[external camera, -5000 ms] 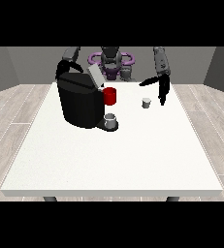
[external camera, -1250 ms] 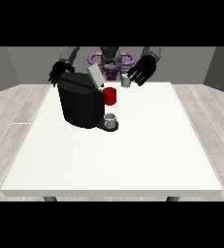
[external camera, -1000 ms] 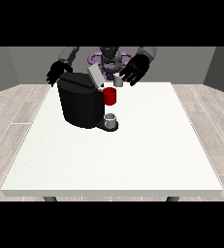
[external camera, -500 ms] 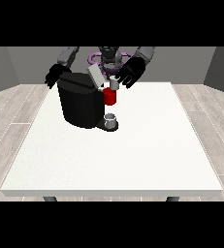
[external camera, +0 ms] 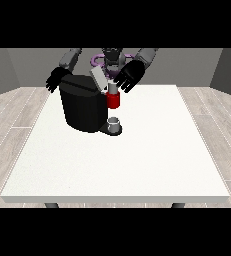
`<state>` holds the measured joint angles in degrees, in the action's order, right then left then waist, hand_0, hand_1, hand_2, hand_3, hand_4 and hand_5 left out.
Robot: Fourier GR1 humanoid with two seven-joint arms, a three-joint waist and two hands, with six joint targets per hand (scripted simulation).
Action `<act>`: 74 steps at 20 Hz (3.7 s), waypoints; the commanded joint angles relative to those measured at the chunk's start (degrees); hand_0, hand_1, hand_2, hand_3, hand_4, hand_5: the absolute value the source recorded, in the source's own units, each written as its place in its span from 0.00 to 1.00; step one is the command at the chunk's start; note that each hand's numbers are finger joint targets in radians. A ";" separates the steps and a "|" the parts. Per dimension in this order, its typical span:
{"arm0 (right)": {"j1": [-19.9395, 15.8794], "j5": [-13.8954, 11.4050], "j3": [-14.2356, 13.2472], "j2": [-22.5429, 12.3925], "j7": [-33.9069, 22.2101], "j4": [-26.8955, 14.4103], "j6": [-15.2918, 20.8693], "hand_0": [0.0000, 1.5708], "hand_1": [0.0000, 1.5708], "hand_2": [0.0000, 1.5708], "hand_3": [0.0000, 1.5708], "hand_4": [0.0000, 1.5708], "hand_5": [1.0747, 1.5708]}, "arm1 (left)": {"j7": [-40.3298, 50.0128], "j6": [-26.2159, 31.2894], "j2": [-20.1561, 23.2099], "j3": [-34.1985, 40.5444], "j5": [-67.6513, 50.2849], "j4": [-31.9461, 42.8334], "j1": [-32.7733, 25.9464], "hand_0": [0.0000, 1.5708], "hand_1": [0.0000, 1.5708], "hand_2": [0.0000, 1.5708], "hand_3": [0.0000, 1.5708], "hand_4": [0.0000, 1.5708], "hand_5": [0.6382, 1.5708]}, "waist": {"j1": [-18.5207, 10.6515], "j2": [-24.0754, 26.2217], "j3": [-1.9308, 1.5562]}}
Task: Insert the coffee pod into the coffee machine and close the lid
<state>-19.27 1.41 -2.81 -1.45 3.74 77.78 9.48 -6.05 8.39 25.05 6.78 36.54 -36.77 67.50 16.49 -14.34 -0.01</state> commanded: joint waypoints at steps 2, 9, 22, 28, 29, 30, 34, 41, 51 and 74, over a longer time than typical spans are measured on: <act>0.29 0.60 -0.92 -0.10 0.73 -0.75 0.14 0.00 0.00 0.00 0.00 0.33 1.00 | -0.13 -0.83 -1.09 0.37 -0.01 0.24 0.02 0.75 0.75 0.80 0.75 0.31 1.00 | -0.12 -0.77 0.00; -1.95 -0.51 -0.01 -0.08 -0.65 1.45 1.16 0.00 0.00 0.00 0.00 0.28 1.00 | -1.65 1.95 2.52 1.28 0.13 1.96 2.54 0.75 0.75 0.81 0.77 0.33 1.00 | 0.22 -2.72 0.00; 3.56 1.04 -0.47 -1.94 -0.13 3.16 -1.90 0.00 0.00 0.00 0.00 0.27 1.00 | -3.23 -0.24 -0.14 0.90 1.01 3.32 -3.61 0.76 0.76 0.79 0.73 0.30 1.00 | 0.73 -0.64 0.01; 0.22 2.00 -1.55 -2.43 -0.82 2.46 -2.06 0.00 0.00 0.00 0.00 0.26 1.00 | -1.87 -0.62 -0.44 0.17 2.39 2.68 -1.12 0.72 0.72 0.74 0.64 0.29 1.00 | 0.66 -1.47 0.00; -1.43 1.93 -2.38 -3.50 -1.61 2.28 -1.87 0.00 0.00 0.00 0.00 0.26 1.00 | -2.11 -1.52 0.26 0.00 3.06 2.50 -0.87 0.71 0.71 0.74 0.63 0.28 1.00 | 0.24 -2.56 0.00; 0.50 2.70 -2.44 -3.54 0.64 0.59 -3.64 0.00 0.00 0.00 0.00 0.28 1.00 | -0.05 -1.55 -0.45 -0.45 3.56 1.93 -0.04 0.70 0.70 0.73 0.62 0.26 1.00 | 0.68 -1.80 -0.02; 1.94 1.40 -1.65 -0.76 2.47 -0.26 -0.64 0.00 0.00 0.00 0.00 0.30 1.00 | -1.95 1.01 -0.57 -1.01 3.35 1.45 -0.75 0.67 0.67 0.71 0.61 0.23 1.00 | -1.53 0.17 -0.01; 2.42 -0.59 0.71 -0.68 0.92 1.67 -0.17 0.00 0.00 0.00 0.00 0.28 1.00 | -4.29 0.62 2.09 -0.38 4.22 2.80 -0.33 0.58 0.58 0.65 0.55 0.23 1.00 | 0.43 -1.63 0.01; 0.73 0.14 -0.65 -0.99 -1.09 1.43 0.84 0.00 0.00 0.00 0.00 0.22 1.00 | -4.34 2.07 1.05 -3.42 7.59 2.53 -1.35 0.00 0.00 0.00 0.00 0.00 1.00 | -0.33 -0.34 0.00; 13.89 1.59 -2.29 -1.12 1.81 0.26 0.05 0.00 0.00 0.00 0.00 0.31 1.00 | -6.89 4.89 -12.67 12.40 -12.98 0.18 -17.98 0.00 0.00 0.00 0.00 0.15 1.00 | -12.22 20.60 0.12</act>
<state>-7.56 3.81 -5.48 -2.37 5.96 77.09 9.00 -11.03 12.62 15.91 14.57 29.75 -36.86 54.49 7.33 1.43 0.05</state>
